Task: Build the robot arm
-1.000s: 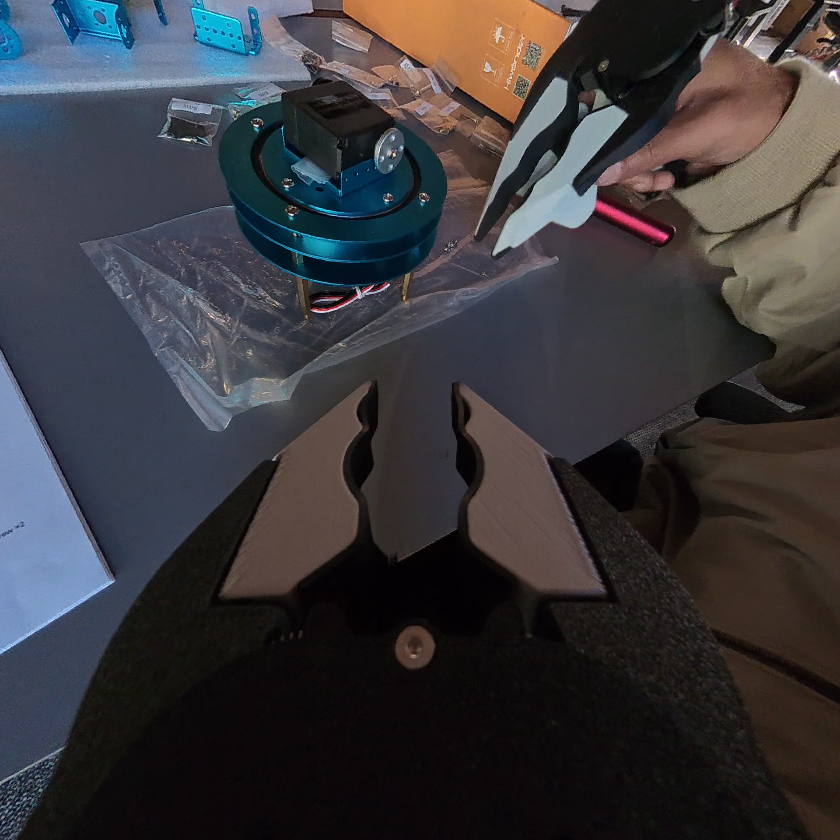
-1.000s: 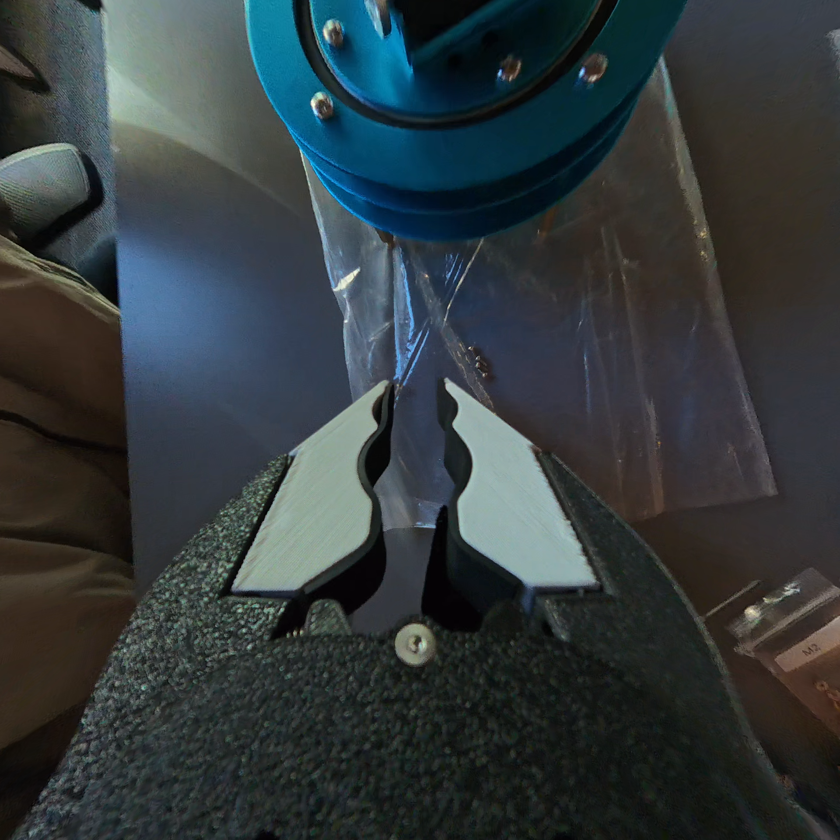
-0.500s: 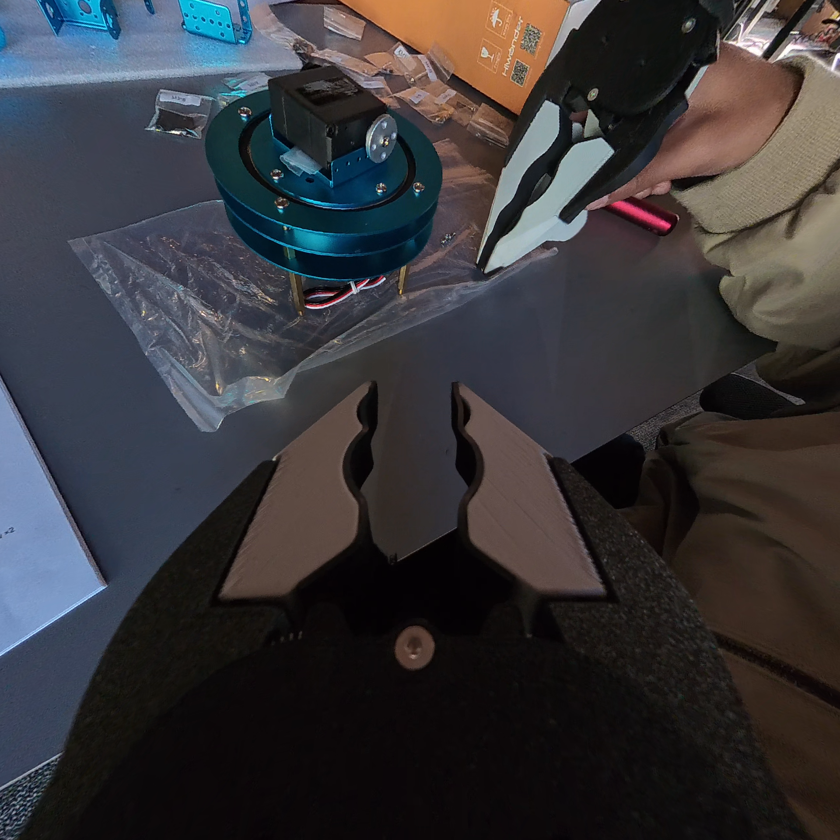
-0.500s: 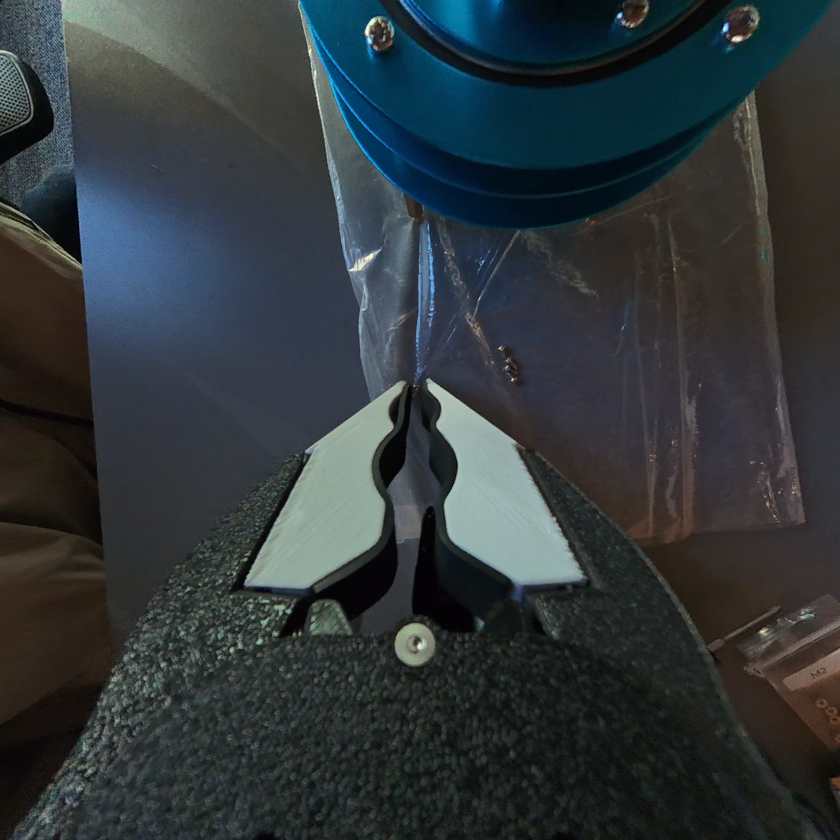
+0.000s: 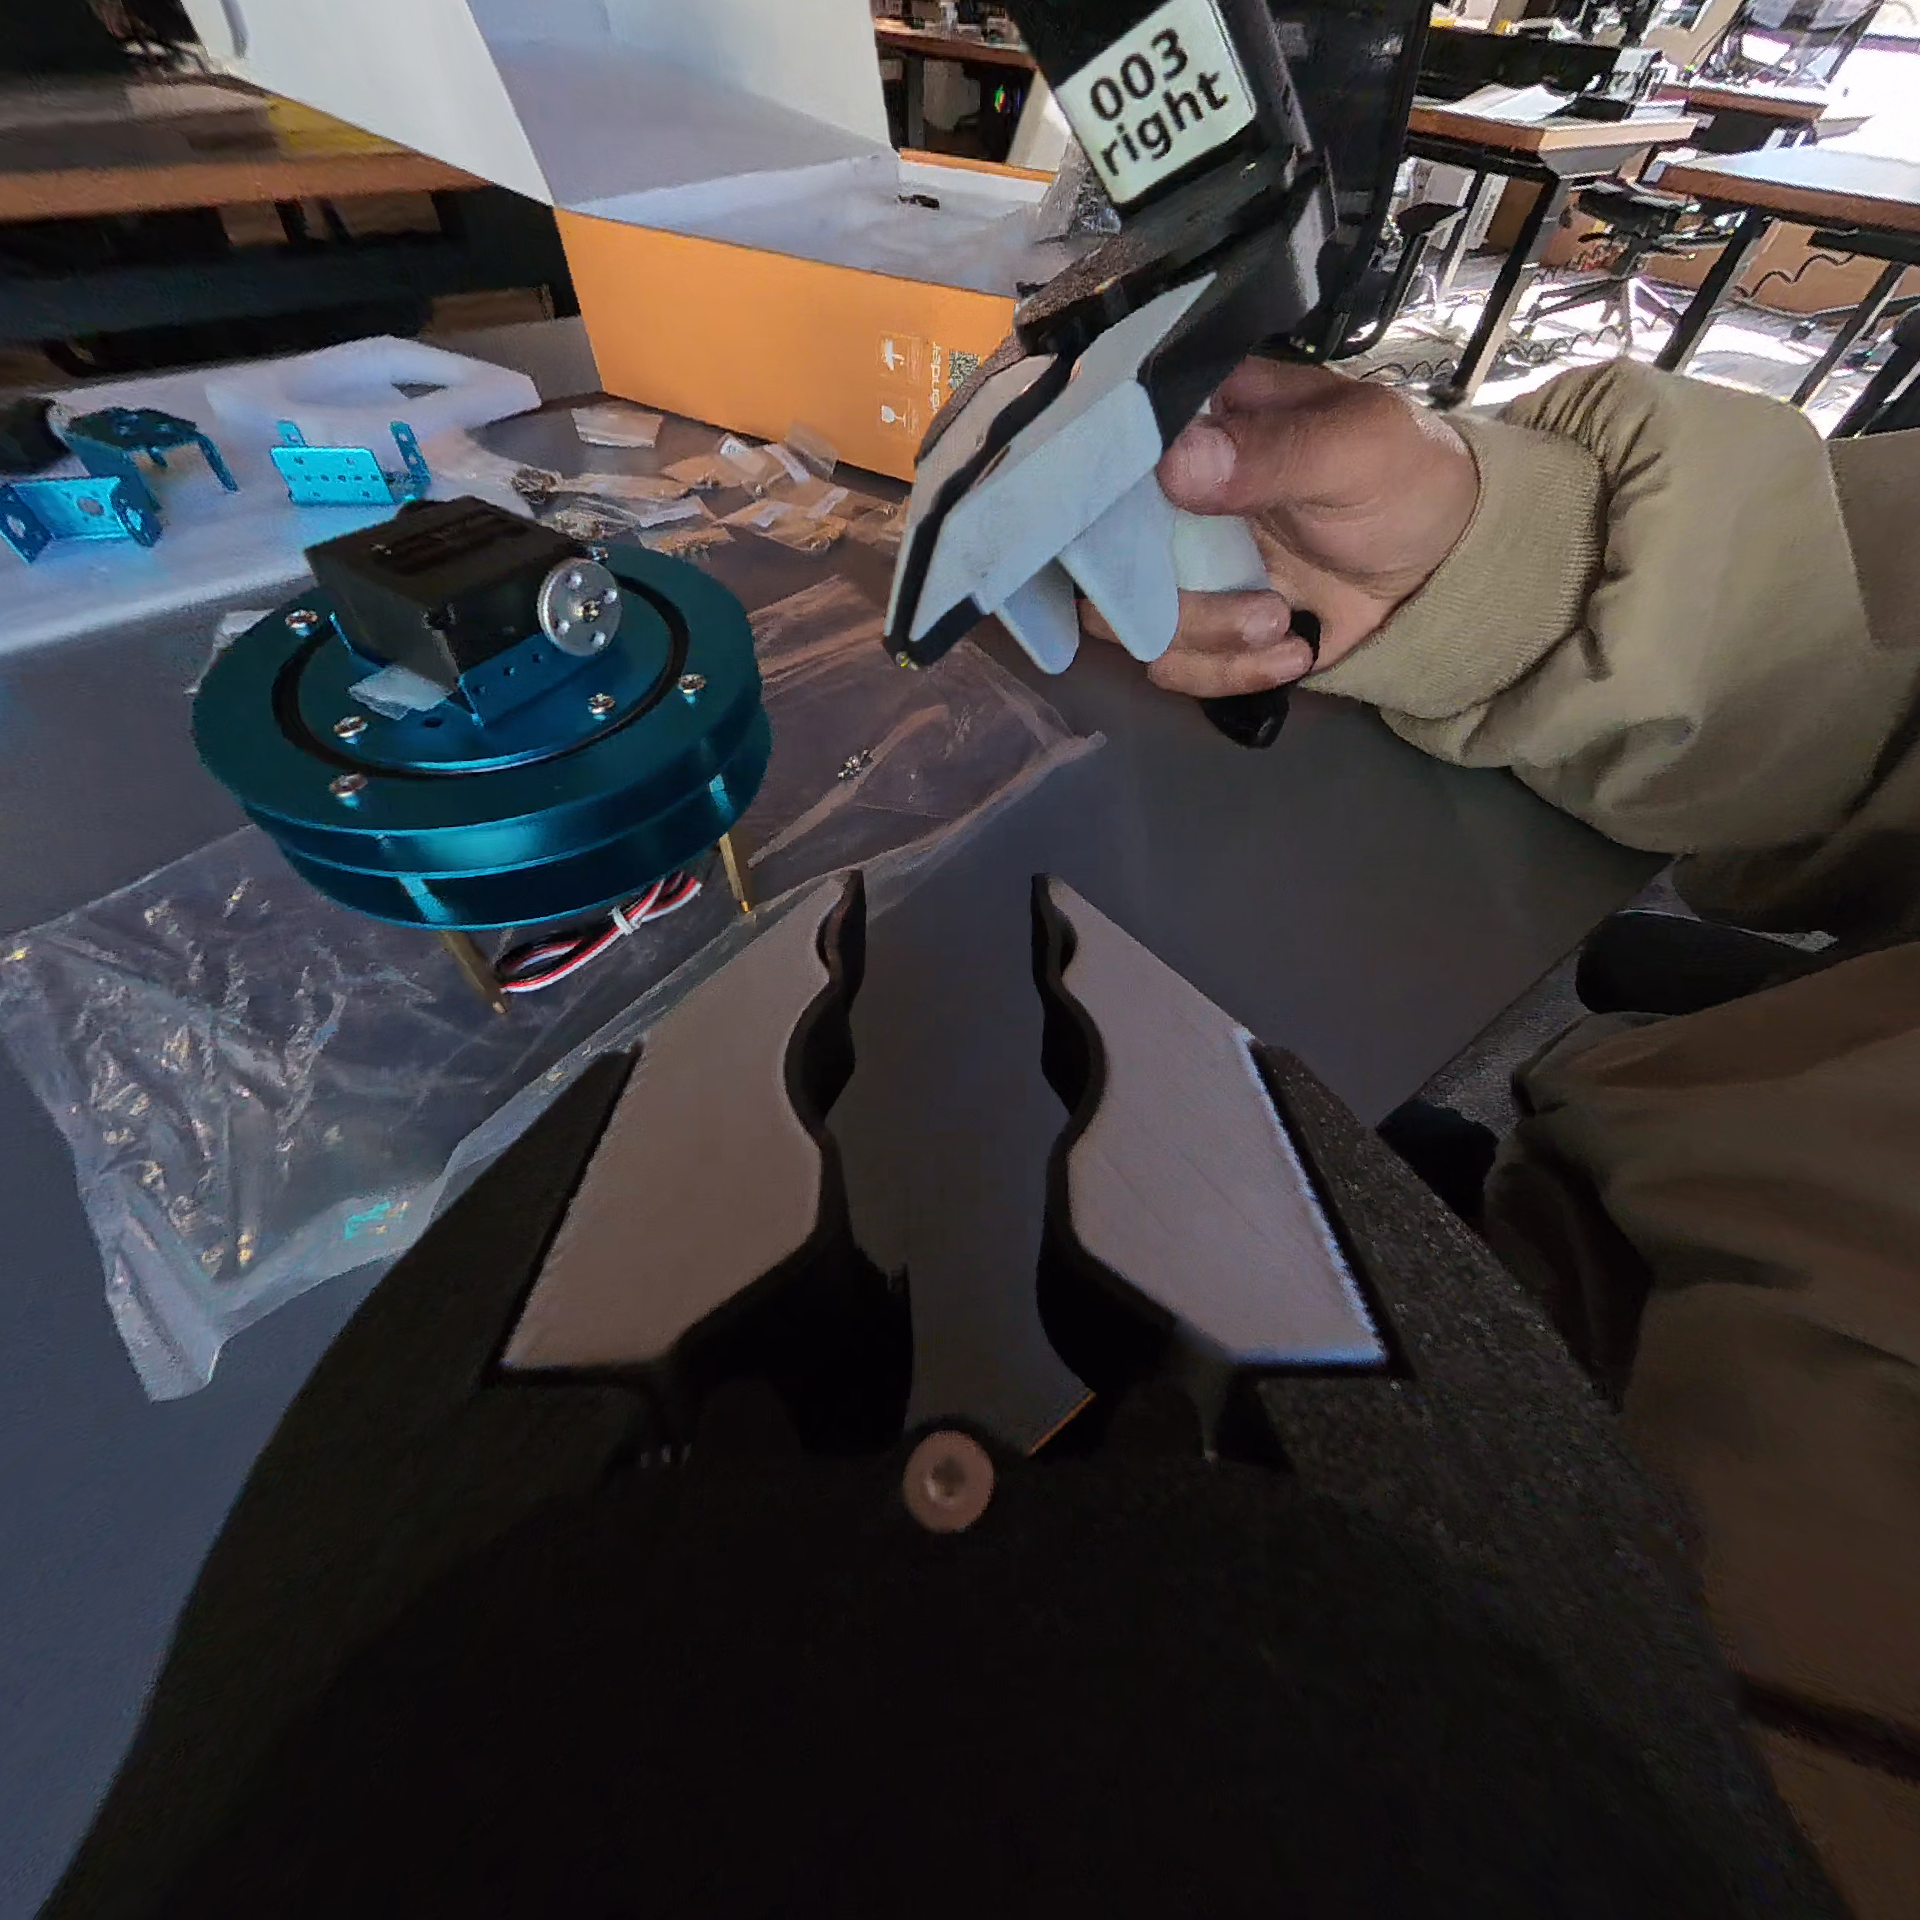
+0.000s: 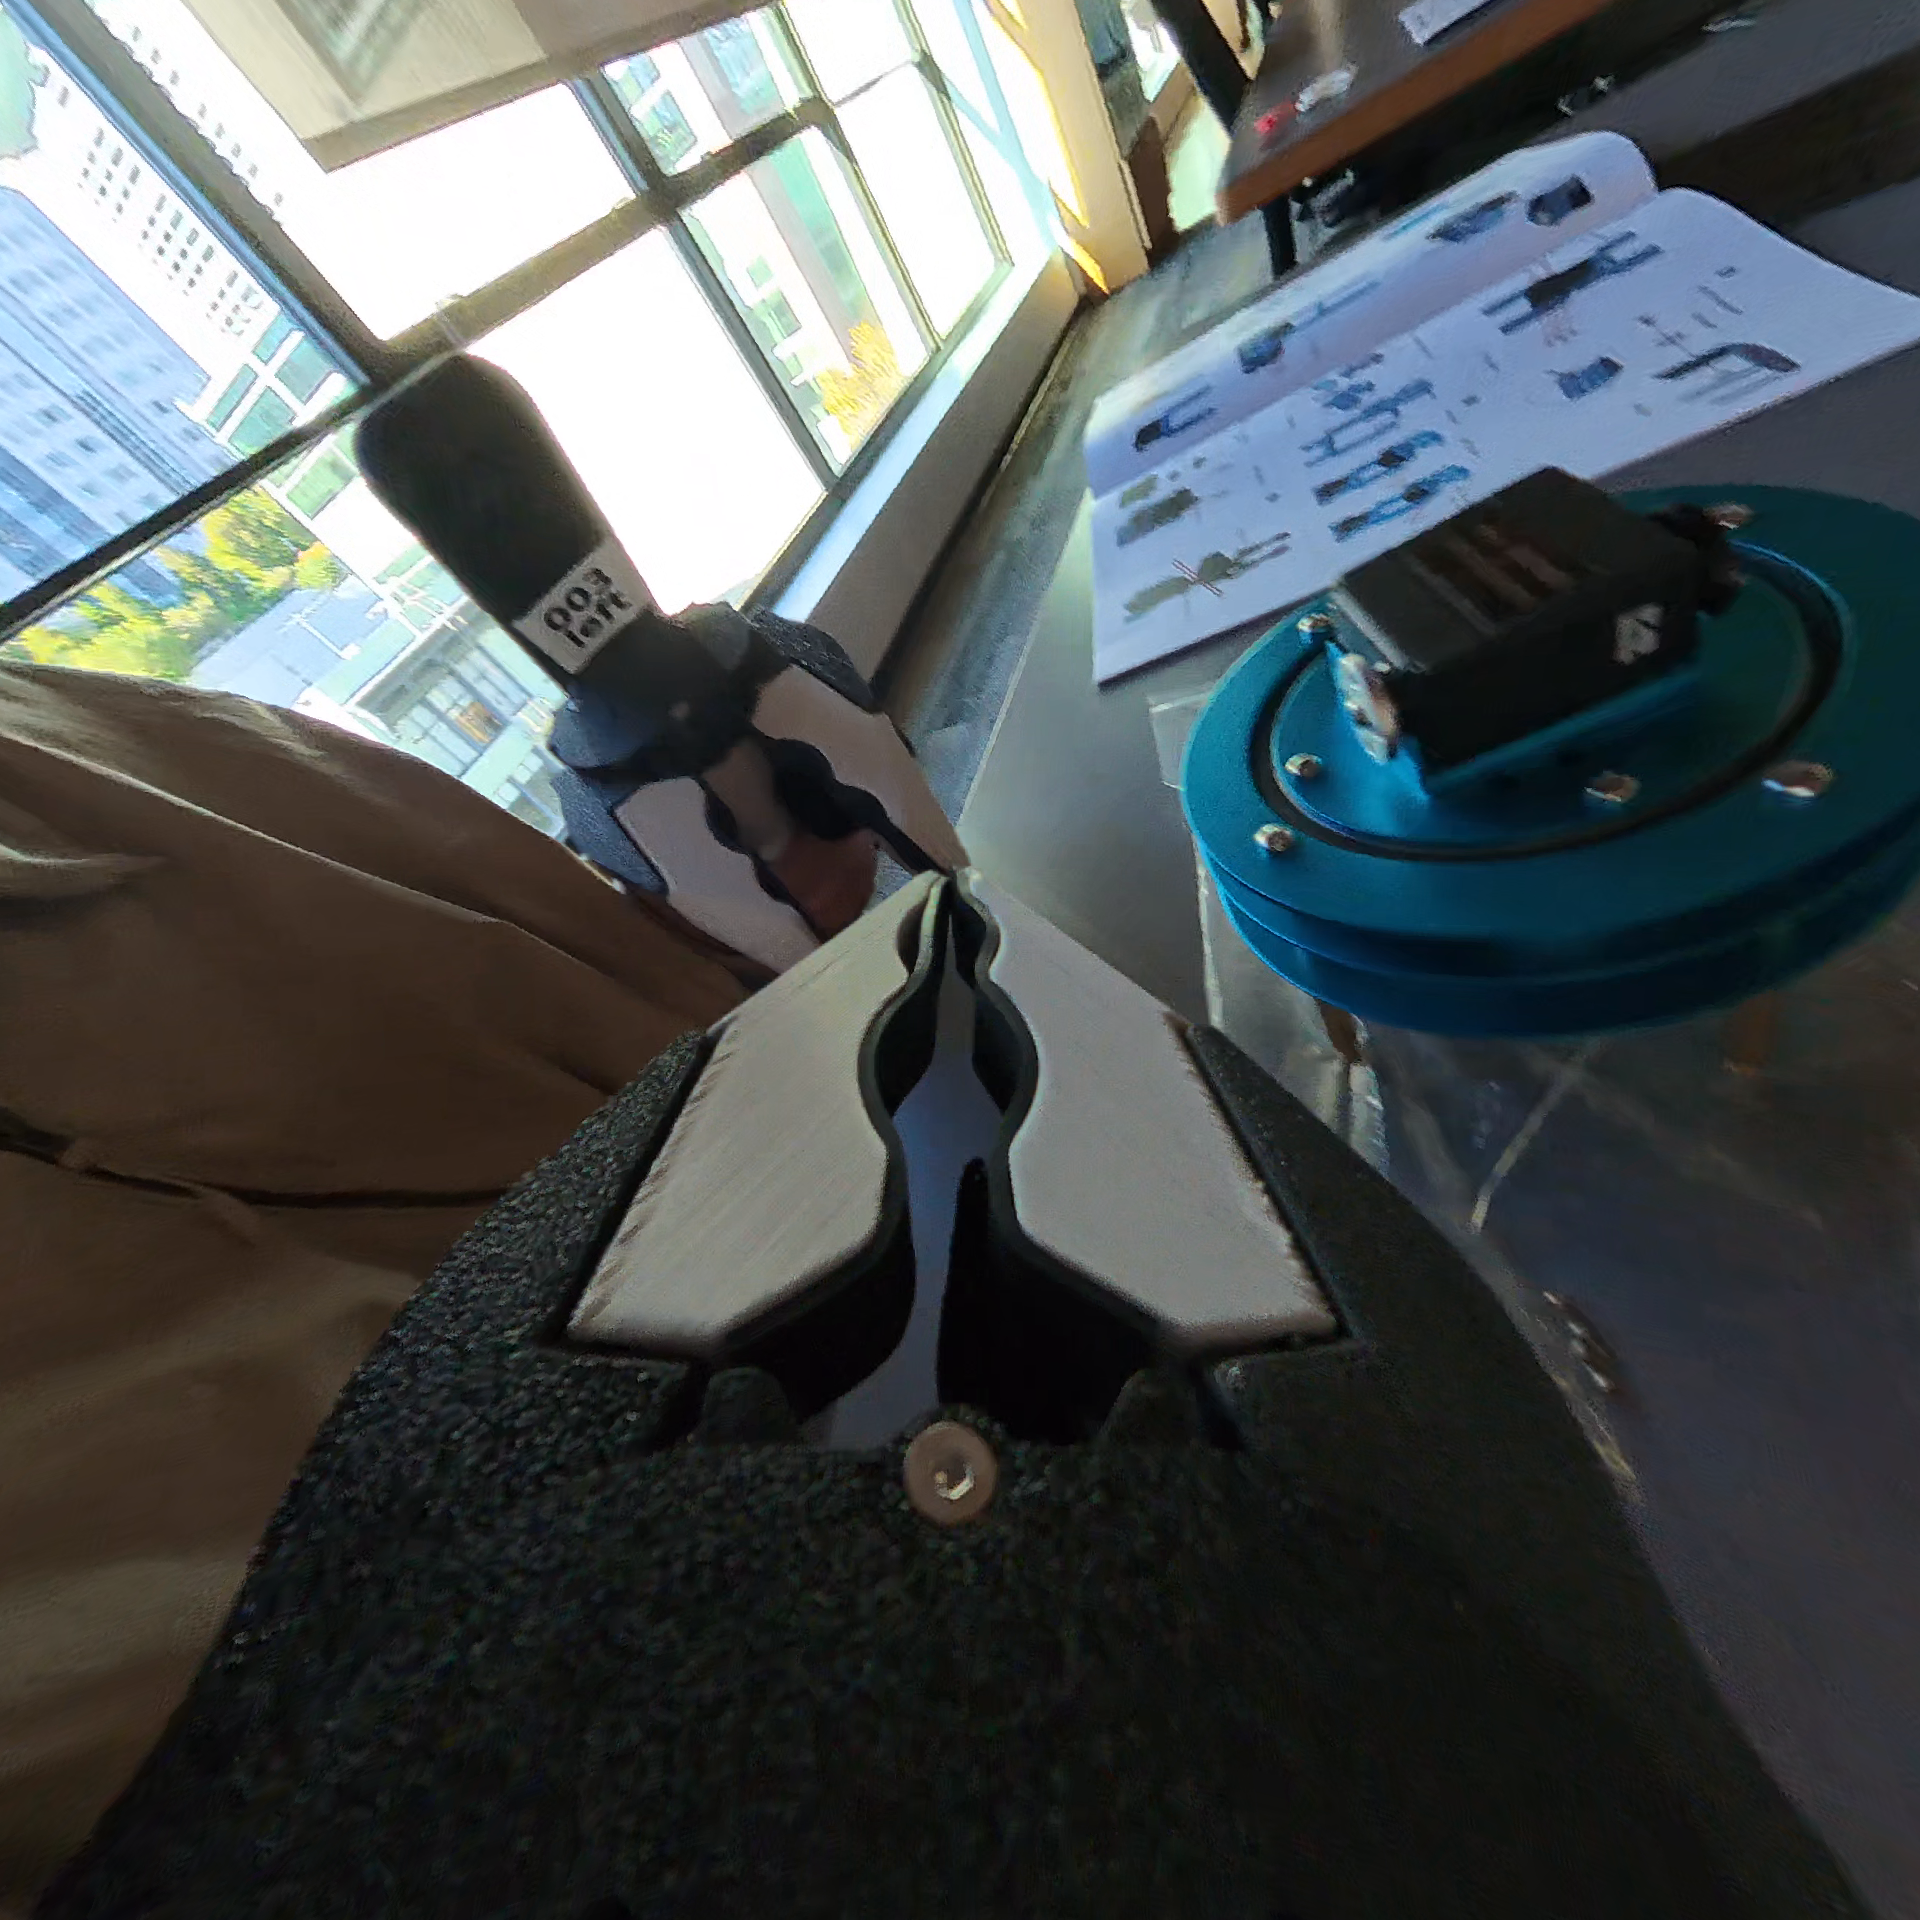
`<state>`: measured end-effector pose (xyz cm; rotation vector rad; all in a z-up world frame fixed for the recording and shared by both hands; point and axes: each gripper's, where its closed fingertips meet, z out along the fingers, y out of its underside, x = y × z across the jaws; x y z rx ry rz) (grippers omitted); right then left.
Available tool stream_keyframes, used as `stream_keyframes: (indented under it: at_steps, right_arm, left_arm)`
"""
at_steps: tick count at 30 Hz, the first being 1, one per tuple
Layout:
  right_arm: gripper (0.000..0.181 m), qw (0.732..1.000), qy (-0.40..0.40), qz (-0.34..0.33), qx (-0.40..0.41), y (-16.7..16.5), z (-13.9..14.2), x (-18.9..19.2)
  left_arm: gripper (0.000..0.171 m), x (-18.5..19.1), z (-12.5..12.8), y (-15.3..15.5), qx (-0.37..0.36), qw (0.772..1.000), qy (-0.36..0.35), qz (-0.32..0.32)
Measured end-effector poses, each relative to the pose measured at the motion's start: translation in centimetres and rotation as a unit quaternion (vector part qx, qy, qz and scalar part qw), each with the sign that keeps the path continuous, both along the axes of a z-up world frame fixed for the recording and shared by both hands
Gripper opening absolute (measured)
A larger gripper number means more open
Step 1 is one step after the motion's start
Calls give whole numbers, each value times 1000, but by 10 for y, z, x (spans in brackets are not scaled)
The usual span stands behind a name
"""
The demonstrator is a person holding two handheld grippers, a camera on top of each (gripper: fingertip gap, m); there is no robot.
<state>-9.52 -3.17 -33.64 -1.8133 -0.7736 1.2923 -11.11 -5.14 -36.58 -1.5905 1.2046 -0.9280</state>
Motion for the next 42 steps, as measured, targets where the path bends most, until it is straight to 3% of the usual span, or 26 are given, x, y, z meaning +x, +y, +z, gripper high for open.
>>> stream_keyframes:
  at_steps: [4, 8, 12, 14, 21, 25, 29, 33, 42]
  right_arm:
    - [0, 997, -31, 26, 69, -11, 0, -21]
    - [0, 976, -95, 17, 195, -17, 2, -23]
    - [0, 921, -216, -1, 325, -17, -11, -25]
    - [0, 889, -257, -11, 378, -15, -15, -27]
    - [0, 780, -355, -43, 514, -16, -13, -32]
    - [0, 742, -367, -49, 558, -22, -9, -36]
    - [0, 731, -365, -54, 574, -25, -5, -38]
    - [0, 734, -361, -55, 572, -25, -5, -37]
    - [0, 790, -296, -46, 535, -35, 4, -40]
  left_arm:
    - [20, 4, 4, -2, -8, 999, -31, -5]
    - [13, -4, 12, -4, -94, 991, -78, -54]
    - [13, -10, 17, -3, -252, 953, -129, -111]
    - [13, -12, 17, -2, -292, 938, -134, -131]
    - [10, -17, 20, 13, -325, 924, -134, -149]
    - [10, -14, 24, 3, -348, 907, -143, -192]
    - [10, -14, 26, -8, -371, 888, -150, -226]
    - [8, -13, 24, -12, -363, 891, -142, -231]
    - [5, -17, 34, -20, -350, 886, -165, -256]
